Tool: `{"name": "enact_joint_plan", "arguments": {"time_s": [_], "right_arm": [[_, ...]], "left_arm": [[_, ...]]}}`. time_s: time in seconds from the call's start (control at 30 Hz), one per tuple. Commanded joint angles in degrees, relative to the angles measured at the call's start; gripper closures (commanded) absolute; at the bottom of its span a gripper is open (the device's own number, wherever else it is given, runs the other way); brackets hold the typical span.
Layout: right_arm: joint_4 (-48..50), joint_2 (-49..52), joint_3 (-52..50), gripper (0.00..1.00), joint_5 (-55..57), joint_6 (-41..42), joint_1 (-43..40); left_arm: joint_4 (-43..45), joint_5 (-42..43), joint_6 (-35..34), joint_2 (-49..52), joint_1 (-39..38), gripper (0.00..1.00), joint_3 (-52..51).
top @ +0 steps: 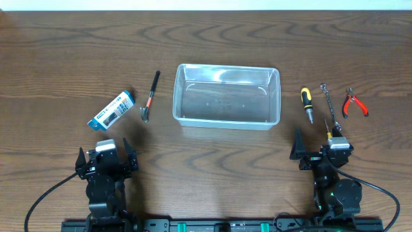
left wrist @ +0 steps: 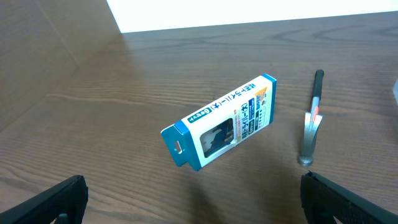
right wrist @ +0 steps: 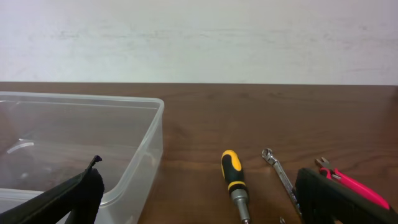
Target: Pack container
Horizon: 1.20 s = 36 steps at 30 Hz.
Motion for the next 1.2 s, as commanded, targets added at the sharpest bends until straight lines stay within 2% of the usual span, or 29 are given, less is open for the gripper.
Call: {"name": "enact_joint_plan", "arguments": {"time_s": [0.0, 0.17, 0.33, 0.47, 0.6, 0.8, 0.87, 0.97, 1.03, 1.17], "right_arm": [[-0.11, -0.35, -0.15, 0.01, 0.22, -0.63, -0.59], [-0.11, -0.35, -0.15, 0.01, 0.22, -0.63, -0.59], [-0.11, -0.35, -0.15, 0.01, 0.22, -0.63, -0.59], [-0.11, -0.35, -0.15, 0.01, 0.22, -0.63, -0.59], [-0.11, -0.35, -0.15, 0.01, 0.22, -0.63, -0.59], [-0.13, -0.35, -0.15, 0.01, 0.22, -0.63, -0.59], [-0.11, -0.35, -0.15, 0.01, 0.22, -0.63, -0.59], [-0.11, -0.35, -0.15, 0.01, 0.22, -0.63, -0.59], [-0.11, -0.35, -0.15, 0.01, 0.22, -0.63, -0.59], [-0.11, -0.35, -0.15, 0.01, 0.22, -0.63, -0.59]], "left_arm": [[0.00, 0.81, 0.98, -0.35, -0.33, 0.02, -1.25], [2.64, 6.08, 0.48, -0.35, -0.33, 0.02, -1.25], [8.83, 6.60, -7.15, 2.75, -0.31, 0.02, 0.31], [8.57, 7.76, -9.81, 12.24, -0.33, 0.02, 5.75], [7.08, 8.81, -8.20, 26.49, -0.33, 0.02, 18.08], [-4.96, 10.45, -4.26, 48.30, -0.33, 0.02, 45.38], [-12.76, 10.51, -1.33, 54.66, -0.33, 0.02, 54.84], [-24.17, 10.47, 6.73, 63.58, -0.33, 0.02, 67.80], [-28.06, 10.47, 11.02, 67.38, -0.33, 0.02, 73.09], [-27.71, 10.49, 11.21, 69.85, -0.33, 0.02, 76.02]]}}
